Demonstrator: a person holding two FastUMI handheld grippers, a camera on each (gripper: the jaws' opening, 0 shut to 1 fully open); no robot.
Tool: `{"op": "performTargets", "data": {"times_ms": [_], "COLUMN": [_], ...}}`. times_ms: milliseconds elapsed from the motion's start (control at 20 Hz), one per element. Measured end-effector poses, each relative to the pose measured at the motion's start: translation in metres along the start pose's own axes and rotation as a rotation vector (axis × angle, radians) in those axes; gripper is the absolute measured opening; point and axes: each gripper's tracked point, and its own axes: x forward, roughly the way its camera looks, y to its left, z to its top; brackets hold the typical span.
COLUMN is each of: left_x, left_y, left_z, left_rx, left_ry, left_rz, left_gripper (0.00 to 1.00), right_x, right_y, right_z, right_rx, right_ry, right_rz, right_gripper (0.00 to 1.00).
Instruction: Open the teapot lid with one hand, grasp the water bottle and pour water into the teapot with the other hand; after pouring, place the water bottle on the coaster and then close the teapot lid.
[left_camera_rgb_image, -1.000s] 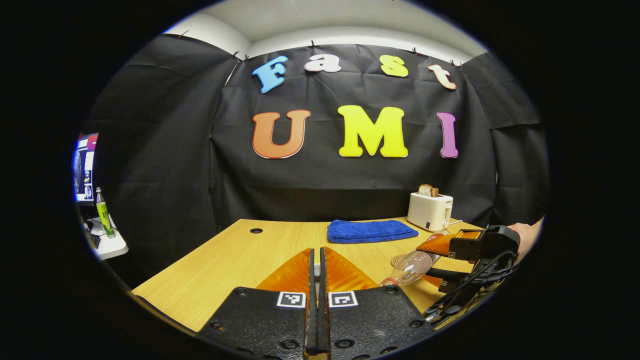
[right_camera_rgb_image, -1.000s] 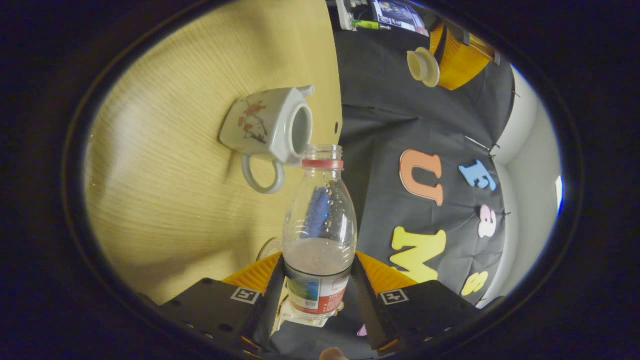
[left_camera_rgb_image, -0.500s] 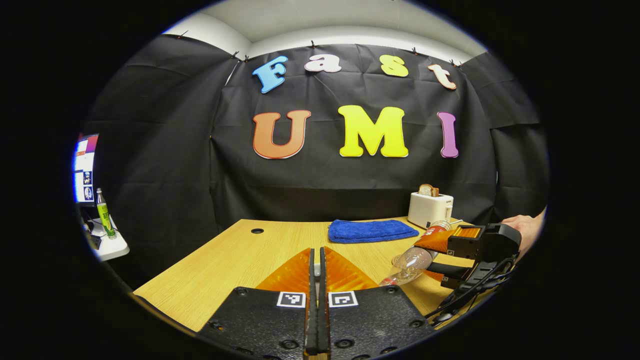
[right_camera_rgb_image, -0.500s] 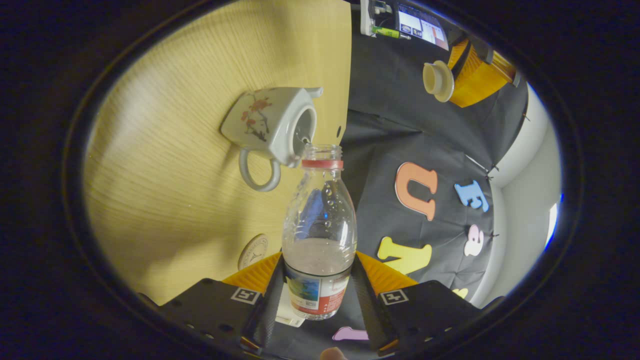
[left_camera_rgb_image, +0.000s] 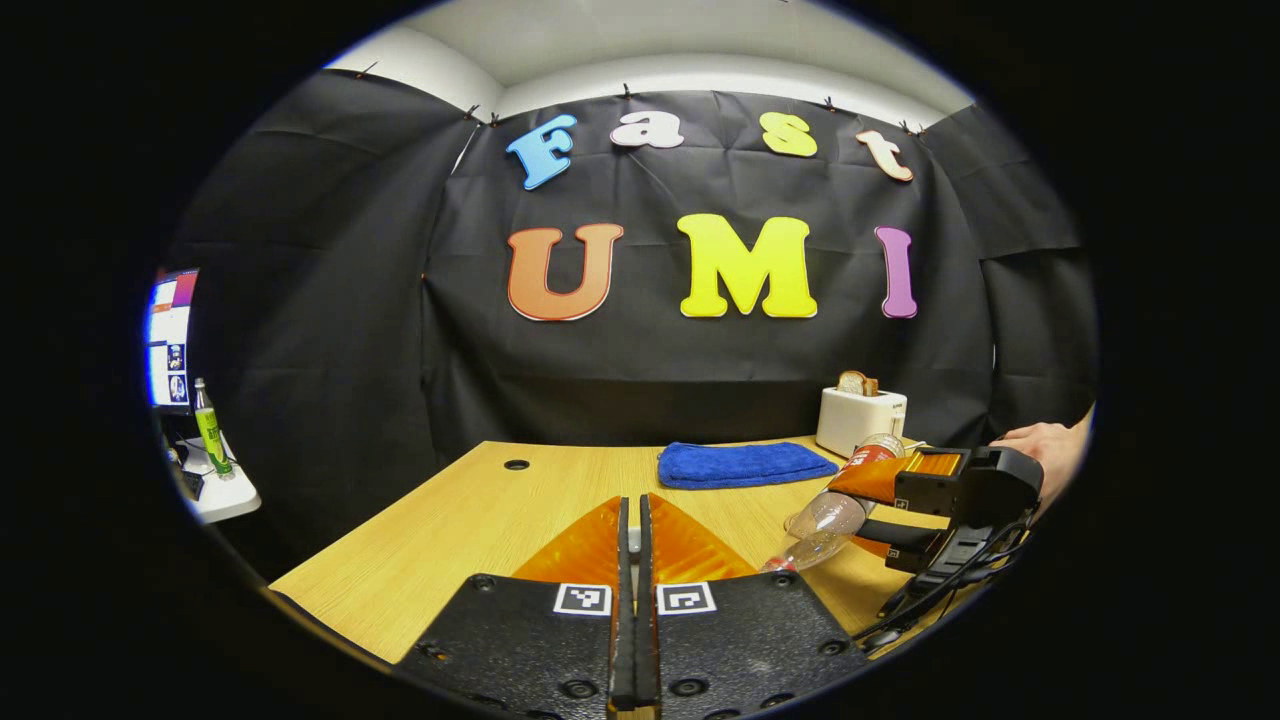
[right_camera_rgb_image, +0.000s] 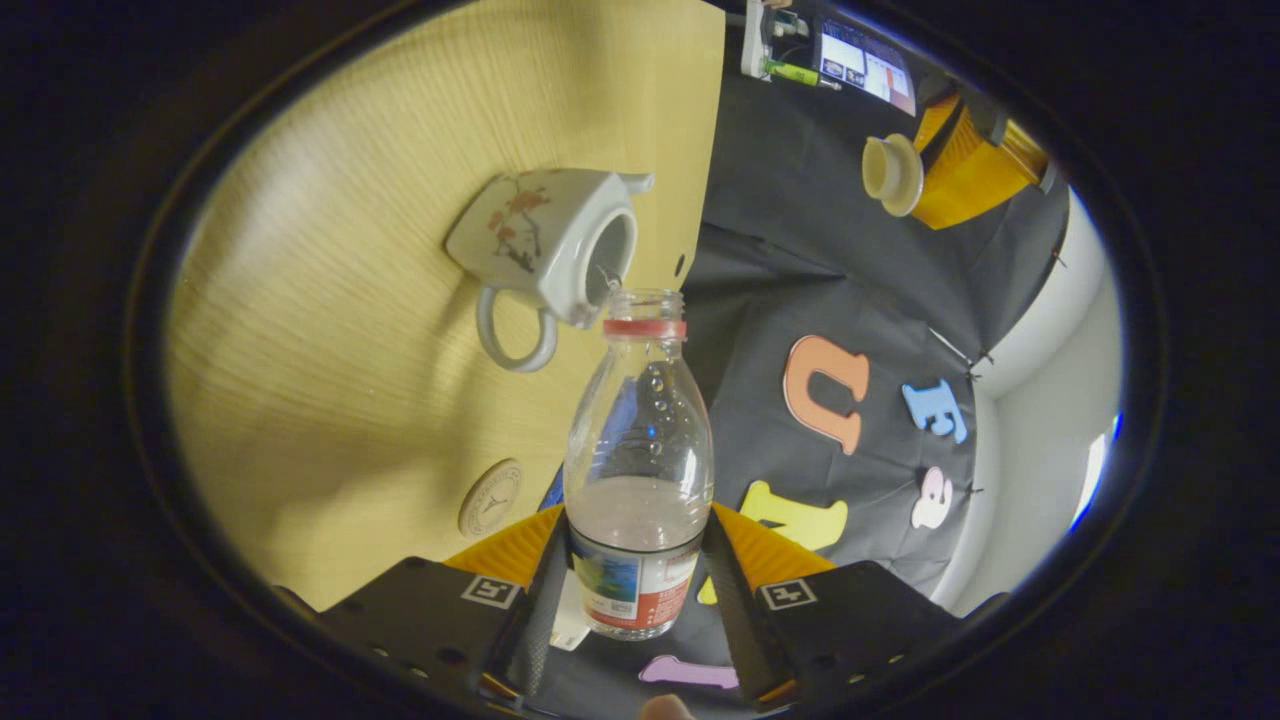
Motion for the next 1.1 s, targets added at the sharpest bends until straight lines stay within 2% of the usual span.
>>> {"op": "performTargets", "data": {"times_ms": [1100], "left_x": [-0.002], "left_y": [0.003], "left_z": [0.0015], "left_rx": [0.002], "left_ry": [-0.004], "left_rz": [0.003], "left_gripper": [0.03], "right_x": [-0.0014], "right_y": [-0.0089], "right_z": [0.0045], "right_rx": [-0.08], "right_ry": [-0.003], "right_rz": [-0.036], "right_gripper": [0.72]}}
